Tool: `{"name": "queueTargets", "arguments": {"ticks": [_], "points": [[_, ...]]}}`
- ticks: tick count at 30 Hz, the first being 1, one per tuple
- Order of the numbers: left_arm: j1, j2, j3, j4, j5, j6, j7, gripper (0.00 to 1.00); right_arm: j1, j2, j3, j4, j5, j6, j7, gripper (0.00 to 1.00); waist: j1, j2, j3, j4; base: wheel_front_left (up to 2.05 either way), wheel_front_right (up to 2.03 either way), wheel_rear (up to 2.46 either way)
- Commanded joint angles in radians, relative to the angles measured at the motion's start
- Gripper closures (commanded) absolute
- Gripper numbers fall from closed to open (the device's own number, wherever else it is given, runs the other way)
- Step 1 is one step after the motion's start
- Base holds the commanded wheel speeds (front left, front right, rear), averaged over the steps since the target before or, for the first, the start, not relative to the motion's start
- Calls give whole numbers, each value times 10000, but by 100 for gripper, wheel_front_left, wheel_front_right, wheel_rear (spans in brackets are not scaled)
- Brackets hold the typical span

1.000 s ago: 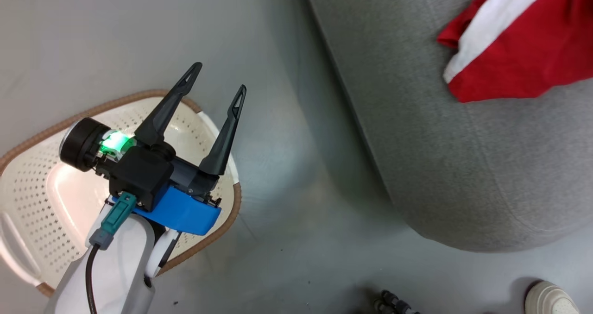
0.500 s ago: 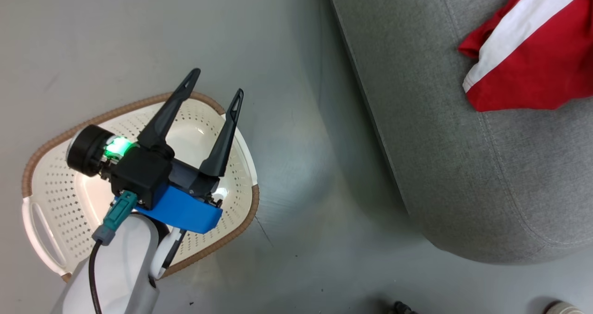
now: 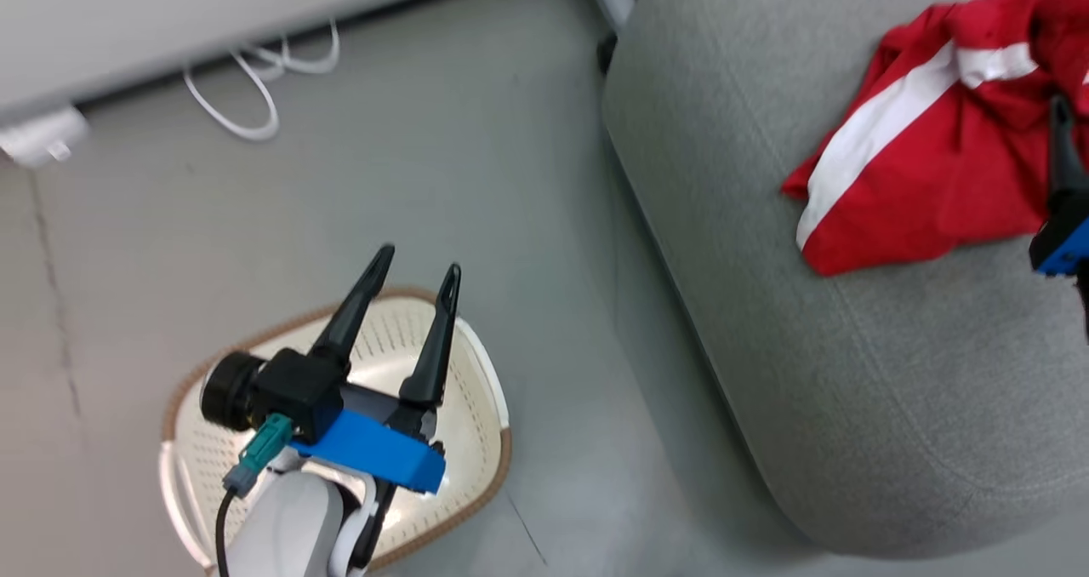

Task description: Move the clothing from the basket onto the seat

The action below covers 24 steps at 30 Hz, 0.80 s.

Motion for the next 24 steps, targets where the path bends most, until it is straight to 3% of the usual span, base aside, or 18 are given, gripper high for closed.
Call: {"name": "queueTargets", "arguments": {"ticks": [1, 13, 24], "points": [[318, -106, 193, -37, -56, 49, -55, 0, 333, 21, 119, -102, 117, 1, 26, 0, 1, 0, -1388, 323, 0, 0, 0], [2518, -753, 1676, -197, -154, -51, -58, 0, 2669, 509, 1049, -1789, 637, 1, 288, 0, 1, 0, -3591, 1131, 0, 0, 0], [3193, -764, 2865, 116, 43, -122, -59, 0, 4975, 1414, 985, -4572, 364, 1, 413, 0, 1, 0, -3980, 1902, 0, 0, 0]]}}
